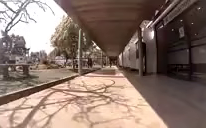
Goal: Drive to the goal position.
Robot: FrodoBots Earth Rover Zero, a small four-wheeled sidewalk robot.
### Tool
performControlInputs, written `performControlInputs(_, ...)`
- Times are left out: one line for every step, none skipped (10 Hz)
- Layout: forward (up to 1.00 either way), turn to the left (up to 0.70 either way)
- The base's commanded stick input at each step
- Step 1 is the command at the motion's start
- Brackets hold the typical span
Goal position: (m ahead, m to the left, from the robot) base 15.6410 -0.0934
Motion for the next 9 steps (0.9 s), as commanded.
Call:
performControlInputs(0.5, 0.0)
performControlInputs(0.5, 0.0)
performControlInputs(0.5, 0.0)
performControlInputs(0.5, 0.0)
performControlInputs(0.5, 0.0)
performControlInputs(0.5, 0.0)
performControlInputs(0.5, 0.0)
performControlInputs(0.5, 0.0)
performControlInputs(0.5, 0.0)
